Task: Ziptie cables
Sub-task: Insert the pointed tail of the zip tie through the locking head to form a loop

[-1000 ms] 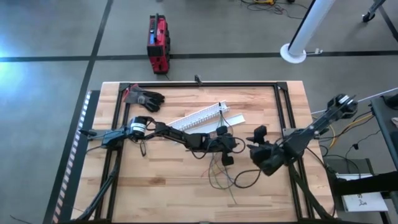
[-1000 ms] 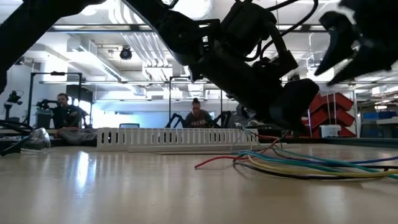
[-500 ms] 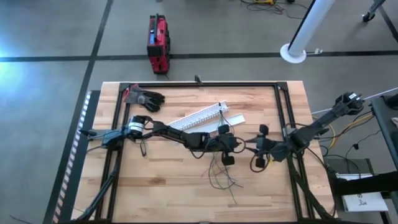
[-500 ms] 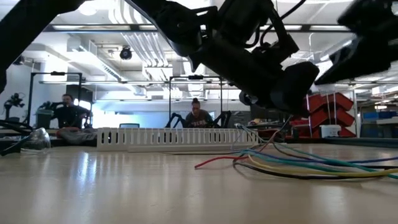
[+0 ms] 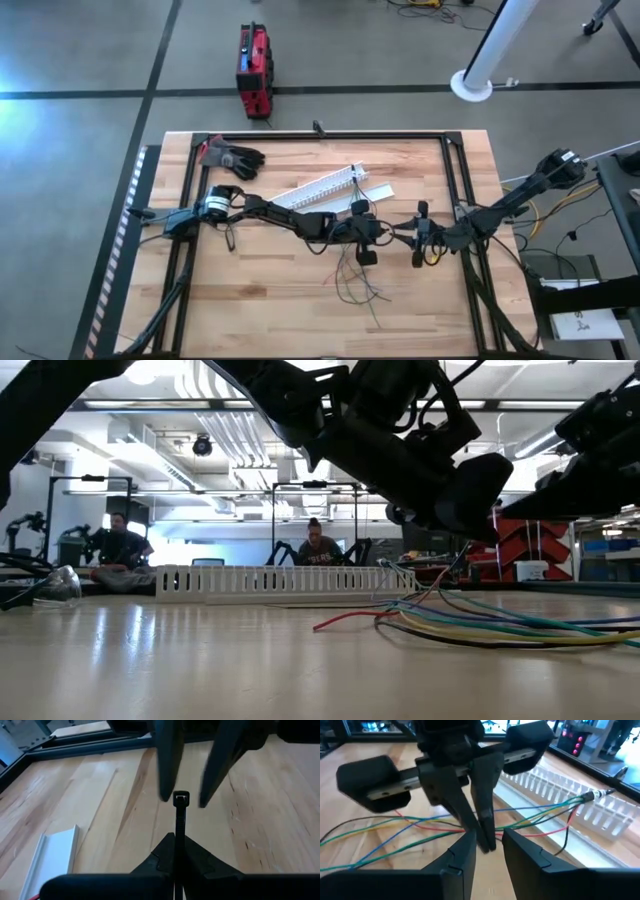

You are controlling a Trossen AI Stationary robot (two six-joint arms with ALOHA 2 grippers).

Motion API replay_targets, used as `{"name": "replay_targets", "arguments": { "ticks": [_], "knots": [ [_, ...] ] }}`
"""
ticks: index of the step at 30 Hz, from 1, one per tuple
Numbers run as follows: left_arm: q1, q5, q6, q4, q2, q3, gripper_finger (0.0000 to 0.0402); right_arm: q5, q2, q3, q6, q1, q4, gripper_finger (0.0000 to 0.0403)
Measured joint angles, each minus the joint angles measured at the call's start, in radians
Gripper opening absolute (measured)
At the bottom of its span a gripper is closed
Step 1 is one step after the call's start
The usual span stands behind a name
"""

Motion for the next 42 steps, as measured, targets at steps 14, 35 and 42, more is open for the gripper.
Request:
{"name": "replay_targets", "arguments": {
  "ticks": [14, 35, 42],
  "knots": [
    [-0.003, 0.001, 0.000, 0.006, 0.000, 0.000, 0.0000, -0.139, 0.173, 0.000, -0.070, -0.106, 0.232, 0.0059],
    [-0.006, 0.002, 0.003, 0.007, 0.000, 0.000, 0.0000, -0.166, 0.303, 0.030, -0.173, -0.112, 0.387, 0.0002],
    [-0.006, 0.001, 0.003, 0.007, 0.000, 0.000, 0.0000, -0.166, 0.303, 0.046, -0.164, -0.119, 0.362, 0.0004]
  ]
}}
